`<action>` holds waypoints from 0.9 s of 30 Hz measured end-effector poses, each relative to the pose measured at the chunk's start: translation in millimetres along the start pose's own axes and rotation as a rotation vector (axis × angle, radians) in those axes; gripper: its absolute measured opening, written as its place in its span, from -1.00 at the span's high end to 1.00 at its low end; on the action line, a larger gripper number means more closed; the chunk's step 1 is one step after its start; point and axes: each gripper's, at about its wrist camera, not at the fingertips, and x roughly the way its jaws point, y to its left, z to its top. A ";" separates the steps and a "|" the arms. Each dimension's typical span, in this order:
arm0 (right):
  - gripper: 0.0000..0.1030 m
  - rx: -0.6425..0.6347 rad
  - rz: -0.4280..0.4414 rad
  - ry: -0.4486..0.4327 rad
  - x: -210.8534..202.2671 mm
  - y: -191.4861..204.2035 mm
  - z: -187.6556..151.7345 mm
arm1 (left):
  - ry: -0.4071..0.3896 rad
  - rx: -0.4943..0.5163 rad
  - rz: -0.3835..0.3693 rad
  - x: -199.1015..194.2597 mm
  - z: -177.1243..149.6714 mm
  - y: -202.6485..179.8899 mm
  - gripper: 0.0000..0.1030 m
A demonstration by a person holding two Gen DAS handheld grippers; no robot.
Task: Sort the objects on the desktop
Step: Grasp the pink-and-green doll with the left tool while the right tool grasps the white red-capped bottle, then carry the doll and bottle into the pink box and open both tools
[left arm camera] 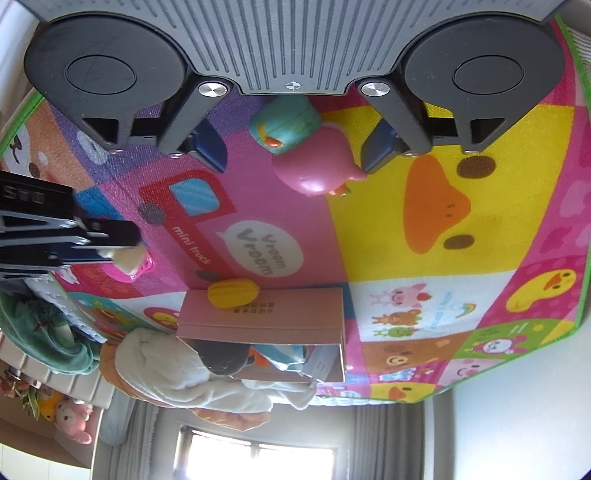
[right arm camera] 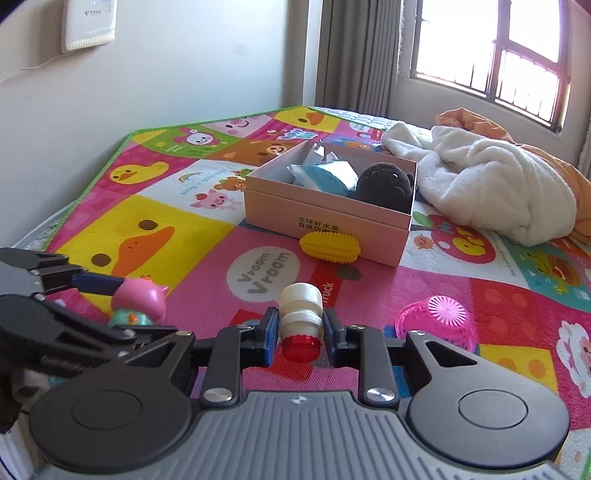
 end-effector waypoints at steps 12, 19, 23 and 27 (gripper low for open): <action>0.52 0.065 0.025 -0.032 -24.9 -18.1 -10.8 | -0.085 0.147 -0.047 -17.3 22.7 -20.8 0.08; 0.52 0.088 0.058 -0.055 -34.4 -26.8 -9.8 | -0.254 0.186 -0.045 -8.8 107.4 -24.0 0.08; 0.52 0.089 0.066 -0.054 -29.0 -25.6 -9.2 | -0.353 0.212 -0.006 25.1 157.0 -21.1 0.02; 0.52 0.115 0.063 -0.037 -19.5 -28.1 -6.1 | -0.274 0.150 0.017 50.1 164.5 -6.2 -0.63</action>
